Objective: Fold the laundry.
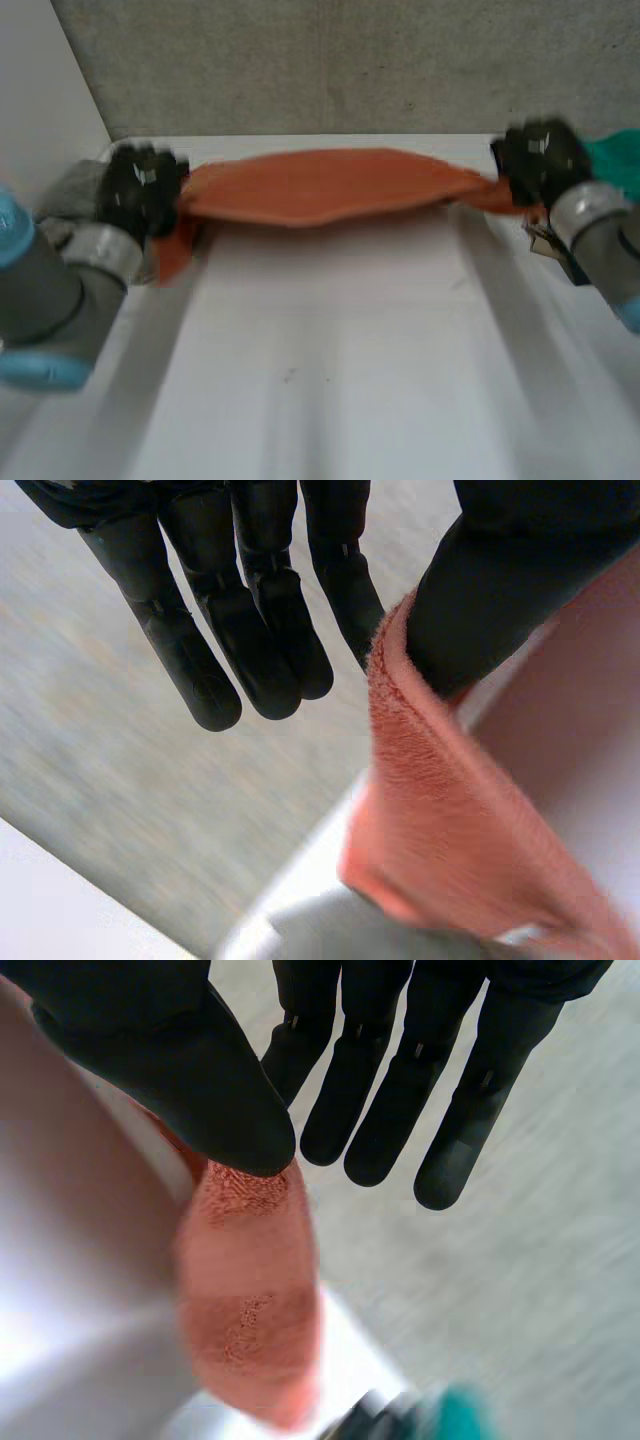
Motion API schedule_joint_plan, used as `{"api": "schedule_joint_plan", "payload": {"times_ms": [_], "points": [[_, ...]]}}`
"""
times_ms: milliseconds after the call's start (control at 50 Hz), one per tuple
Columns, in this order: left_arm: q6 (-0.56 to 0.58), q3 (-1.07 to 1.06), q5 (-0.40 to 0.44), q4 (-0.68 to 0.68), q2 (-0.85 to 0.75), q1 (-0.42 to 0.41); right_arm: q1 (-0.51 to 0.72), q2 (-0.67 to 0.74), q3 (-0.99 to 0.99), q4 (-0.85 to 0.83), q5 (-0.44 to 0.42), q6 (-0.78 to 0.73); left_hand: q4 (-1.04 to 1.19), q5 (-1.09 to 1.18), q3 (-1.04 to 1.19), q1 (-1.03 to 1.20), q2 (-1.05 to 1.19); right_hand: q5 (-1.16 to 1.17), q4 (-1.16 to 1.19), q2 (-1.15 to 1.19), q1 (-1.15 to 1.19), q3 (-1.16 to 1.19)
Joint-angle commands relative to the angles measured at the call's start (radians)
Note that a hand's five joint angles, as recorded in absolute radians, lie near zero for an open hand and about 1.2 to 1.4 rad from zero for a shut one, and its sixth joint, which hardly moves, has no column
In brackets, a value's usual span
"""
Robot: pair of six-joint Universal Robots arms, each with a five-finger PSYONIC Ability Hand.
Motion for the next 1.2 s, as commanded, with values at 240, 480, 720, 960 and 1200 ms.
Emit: {"api": "schedule_joint_plan", "payload": {"times_ms": [240, 480, 720, 960, 1200], "points": [[0.065, -0.090, 0.076, 0.100, -0.211, 0.098, -0.053, -0.002, 0.198, 0.091, -0.082, -0.017, -0.589, -0.547, -0.582, -0.549, -0.586, 0.196, 0.198, 0.221, 0.263, 0.209], [0.134, -0.198, 0.072, 0.085, -0.104, 0.147, -0.052, 0.001, 0.196, 0.089, -0.041, -0.017, -0.625, -0.583, -0.618, -0.585, -0.622, 0.196, 0.198, 0.221, 0.263, 0.209], [0.128, -0.232, 0.075, 0.033, -0.094, 0.207, -0.062, 0.003, 0.185, 0.089, -0.044, -0.016, 0.196, 0.238, 0.203, 0.236, 0.199, 0.196, 0.198, 0.221, 0.263, 0.209], [0.118, -0.186, 0.078, -0.023, -0.088, 0.209, -0.101, 0.041, 0.101, 0.198, -0.038, 0.009, 0.197, 0.239, 0.204, 0.237, 0.200, -0.373, -0.370, -0.347, -0.305, -0.360], [0.095, -0.083, 0.075, -0.027, -0.130, 0.210, -0.154, 0.129, 0.014, 0.408, -0.054, 0.012, 0.197, 0.239, 0.204, 0.237, 0.200, -0.596, -0.594, -0.570, -0.529, -0.583]]}}
